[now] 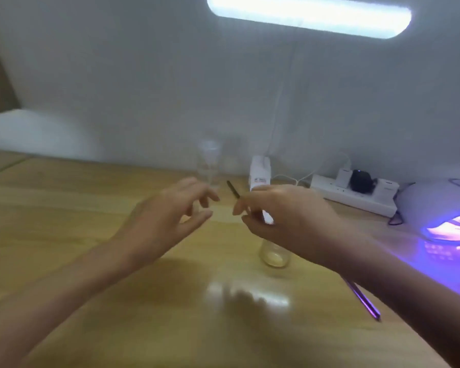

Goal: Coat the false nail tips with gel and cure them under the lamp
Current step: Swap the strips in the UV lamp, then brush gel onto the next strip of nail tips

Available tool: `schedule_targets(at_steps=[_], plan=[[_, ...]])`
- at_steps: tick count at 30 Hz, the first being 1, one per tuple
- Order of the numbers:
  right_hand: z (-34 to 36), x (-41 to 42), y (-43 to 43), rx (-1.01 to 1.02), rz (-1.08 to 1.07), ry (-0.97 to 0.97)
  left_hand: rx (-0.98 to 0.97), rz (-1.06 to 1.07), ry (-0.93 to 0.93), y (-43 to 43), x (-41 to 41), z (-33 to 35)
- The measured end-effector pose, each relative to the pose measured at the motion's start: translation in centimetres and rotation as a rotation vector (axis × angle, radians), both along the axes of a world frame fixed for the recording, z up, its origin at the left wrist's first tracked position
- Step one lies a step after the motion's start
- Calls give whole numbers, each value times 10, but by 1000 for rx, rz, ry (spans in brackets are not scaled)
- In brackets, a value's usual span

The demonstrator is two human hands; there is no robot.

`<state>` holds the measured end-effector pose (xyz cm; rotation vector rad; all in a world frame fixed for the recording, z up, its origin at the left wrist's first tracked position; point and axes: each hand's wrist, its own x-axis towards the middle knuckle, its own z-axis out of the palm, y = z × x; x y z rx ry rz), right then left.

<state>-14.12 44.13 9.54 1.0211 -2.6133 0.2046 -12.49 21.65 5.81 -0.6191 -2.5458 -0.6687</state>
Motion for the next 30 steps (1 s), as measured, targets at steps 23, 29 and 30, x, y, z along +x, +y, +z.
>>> schedule_targets(at_steps=[23,29,30], plan=[[-27,39,1,-50,27,-83,88,-49,-406,-80,20,-46],[-29,39,118,-143,-106,-18,100,-198,-432,4,26,-43],[-34,36,130,-123,-116,-22,101,-223,-425,18,26,-44]])
